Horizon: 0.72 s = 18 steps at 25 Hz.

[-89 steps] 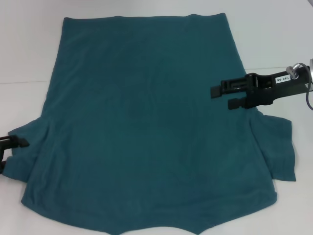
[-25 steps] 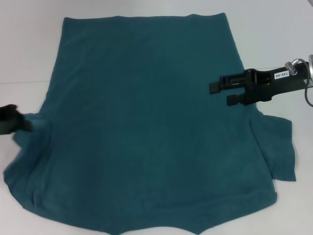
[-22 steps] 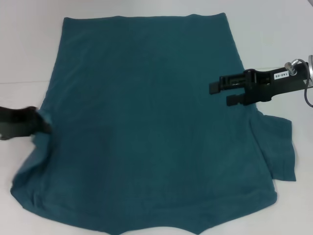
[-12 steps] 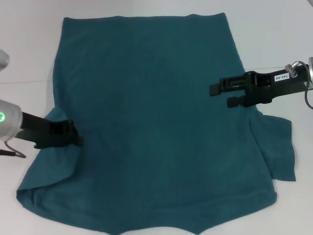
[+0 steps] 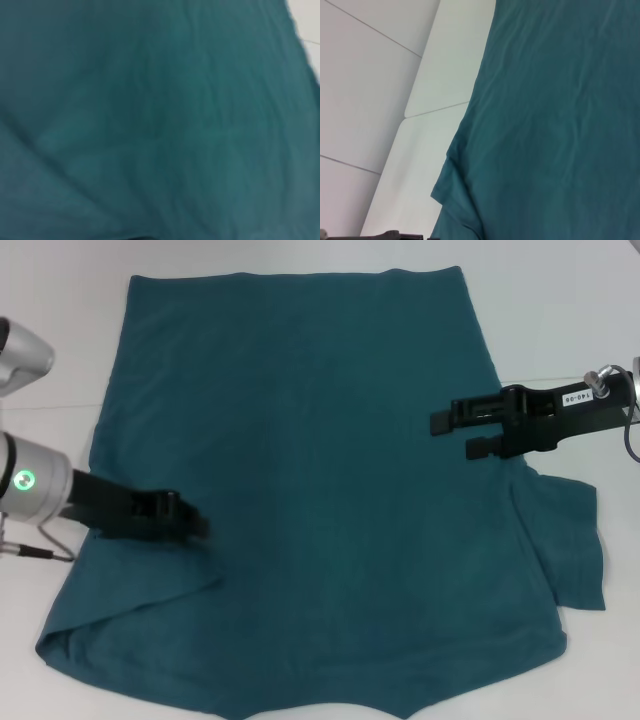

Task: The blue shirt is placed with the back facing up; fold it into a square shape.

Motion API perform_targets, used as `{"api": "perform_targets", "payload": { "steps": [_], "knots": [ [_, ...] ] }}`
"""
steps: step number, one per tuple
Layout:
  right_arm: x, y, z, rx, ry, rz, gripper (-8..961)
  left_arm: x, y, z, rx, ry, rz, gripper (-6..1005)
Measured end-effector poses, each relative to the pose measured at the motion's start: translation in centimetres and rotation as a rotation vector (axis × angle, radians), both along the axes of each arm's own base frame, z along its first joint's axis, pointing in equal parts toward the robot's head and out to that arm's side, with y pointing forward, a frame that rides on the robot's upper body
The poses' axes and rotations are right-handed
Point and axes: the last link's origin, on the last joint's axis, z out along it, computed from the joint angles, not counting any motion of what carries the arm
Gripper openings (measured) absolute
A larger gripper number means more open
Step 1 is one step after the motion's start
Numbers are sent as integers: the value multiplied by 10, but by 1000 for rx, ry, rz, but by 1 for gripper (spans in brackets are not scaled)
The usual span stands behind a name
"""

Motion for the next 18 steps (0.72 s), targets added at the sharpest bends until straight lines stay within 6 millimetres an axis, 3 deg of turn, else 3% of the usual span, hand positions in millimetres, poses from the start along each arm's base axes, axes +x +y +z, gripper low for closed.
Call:
{"api": "perform_targets", "payload": {
  "steps": [2,4,6,11,18],
  "knots": [
    [0,0,0,1,0,1,941,9,-1,-1,-4,-51,-73,144],
    [0,0,0,1,0,0,941,6,0,4,42,-74,-66,204],
    [1,0,0,-1,-1,-1,941,-8,3,15,104,-64,10,444],
    [2,-1,0,0,-1,-5,940,-48,3,41,256,-74,228,641],
    [1,0,0,1,-2,-4,940,-84,0,51,381,-76,344,636]
  ]
}}
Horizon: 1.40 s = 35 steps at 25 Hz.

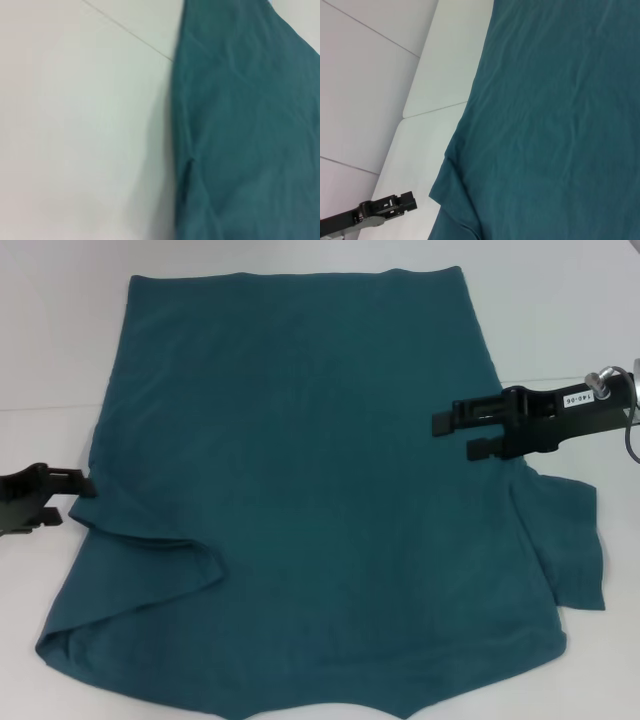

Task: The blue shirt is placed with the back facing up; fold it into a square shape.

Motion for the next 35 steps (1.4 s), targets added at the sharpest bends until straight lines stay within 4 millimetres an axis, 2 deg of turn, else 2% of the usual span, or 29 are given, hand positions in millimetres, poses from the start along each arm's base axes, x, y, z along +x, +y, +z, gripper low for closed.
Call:
{"api": "perform_targets", "payload": {
  "steps": [5,17,20,22,24,26,28,31,35],
  "knots": [
    [-1,1,0,1,0,3,941,-10,5,-12,37,17,30,633],
    [2,-1,-1,-3,3,-7,940,-15,14,-30,74,46,45,634],
    [3,-2,-1,-4,4,-10,940,-9,15,-37,62,33,29,634],
    [3,-2,-1,-4,5,-10,940,2,17,-42,41,-4,-10,634],
    [3,-2,-1,-2,4,-11,940,23,18,-46,13,-79,-112,634],
    [3,-2,0,-2,5,-10,941,43,19,-43,13,-172,-218,634],
    [4,-3,0,-1,5,-9,941,52,19,-31,49,-242,-272,634],
    [6,-4,0,0,2,-8,941,46,16,-19,81,-273,-258,634],
    [8,-5,1,8,-9,17,940,32,6,-13,73,-276,-227,633]
  ]
}}
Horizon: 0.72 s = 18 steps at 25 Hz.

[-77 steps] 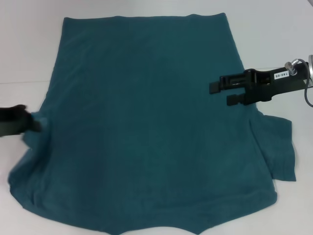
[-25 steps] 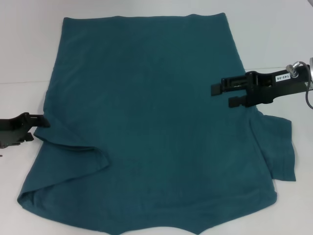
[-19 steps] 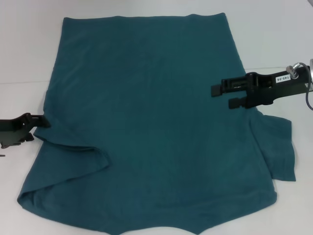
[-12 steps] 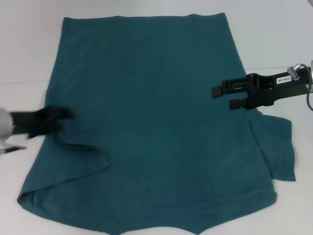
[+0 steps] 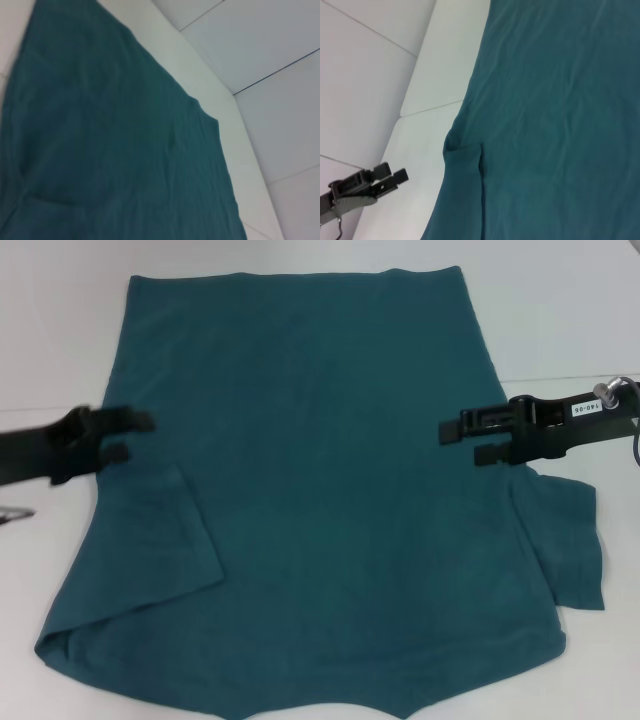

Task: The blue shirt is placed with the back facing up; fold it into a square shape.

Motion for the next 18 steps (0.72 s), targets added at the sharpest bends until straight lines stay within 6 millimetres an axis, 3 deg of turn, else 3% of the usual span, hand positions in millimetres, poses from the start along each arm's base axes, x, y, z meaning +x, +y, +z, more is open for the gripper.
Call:
{"api": "perform_targets", "payload": {
  "steps": [5,11,18],
  "knots": [
    [2,0,3,23,-38,71,940,-15,-30,10,-88,26,-46,633],
    [8,0,10,64,-80,106,941,-9,-81,9,-272,11,-247,633],
    [36,-7,41,14,-274,-8,940,-15,-94,0,-289,-23,-222,633]
  ]
}}
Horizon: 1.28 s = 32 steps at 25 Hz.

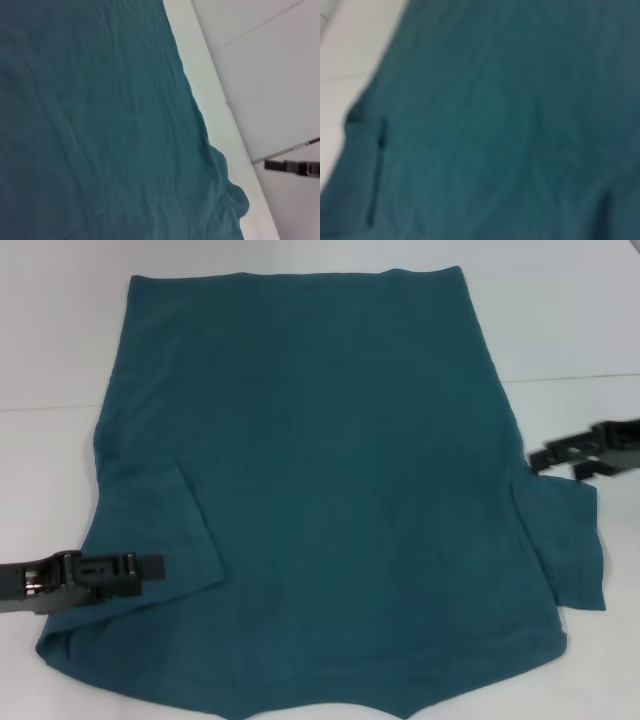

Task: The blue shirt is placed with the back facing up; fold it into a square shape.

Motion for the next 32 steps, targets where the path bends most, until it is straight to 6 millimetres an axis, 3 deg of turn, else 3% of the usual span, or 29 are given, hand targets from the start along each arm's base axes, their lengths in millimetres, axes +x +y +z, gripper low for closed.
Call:
{"api": "perform_targets", "payload": {
  "steps": [3,8,25,32],
  "knots": [
    [7,-8,13,-29,-30,-47,940,-1,2,0,12,4,11,632],
    [22,-22,17,-53,-30,-156,941,0,7,-2,23,9,11,632],
    [70,-48,-7,19,21,-345,940,2,14,-8,55,4,29,632],
    [70,-44,-23,53,29,-346,941,5,16,-10,55,2,23,632]
  ]
}}
